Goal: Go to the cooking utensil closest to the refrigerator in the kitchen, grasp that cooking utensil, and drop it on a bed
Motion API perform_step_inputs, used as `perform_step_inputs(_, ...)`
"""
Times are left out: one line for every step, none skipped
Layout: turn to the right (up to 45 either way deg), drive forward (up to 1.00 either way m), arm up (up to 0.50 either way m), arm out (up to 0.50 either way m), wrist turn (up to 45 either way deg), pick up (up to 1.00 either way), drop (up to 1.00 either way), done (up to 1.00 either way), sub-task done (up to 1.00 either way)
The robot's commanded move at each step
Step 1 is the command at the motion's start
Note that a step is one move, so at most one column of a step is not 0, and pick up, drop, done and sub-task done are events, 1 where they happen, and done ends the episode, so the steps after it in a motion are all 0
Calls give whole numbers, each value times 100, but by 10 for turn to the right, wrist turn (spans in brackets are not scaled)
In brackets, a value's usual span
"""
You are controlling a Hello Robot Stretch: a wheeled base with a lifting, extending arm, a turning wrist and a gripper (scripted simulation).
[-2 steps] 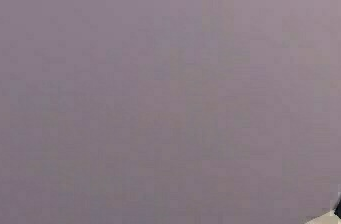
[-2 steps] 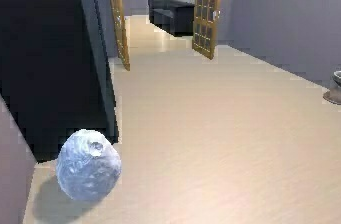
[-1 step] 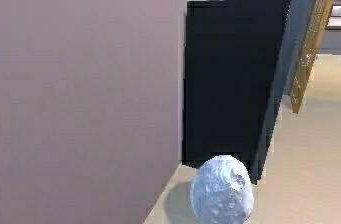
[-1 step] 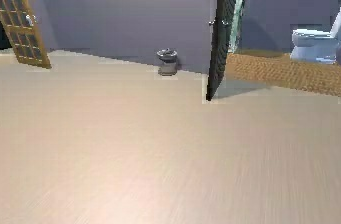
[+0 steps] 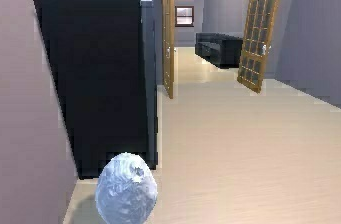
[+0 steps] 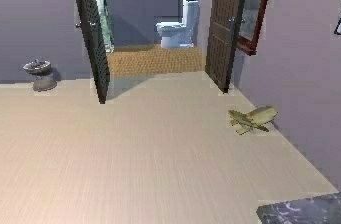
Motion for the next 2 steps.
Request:
perform_step_inputs(0,20,0,0,0,0,0,0,0)
perform_step_inputs(450,0,0,0,0,0,0,0,0)
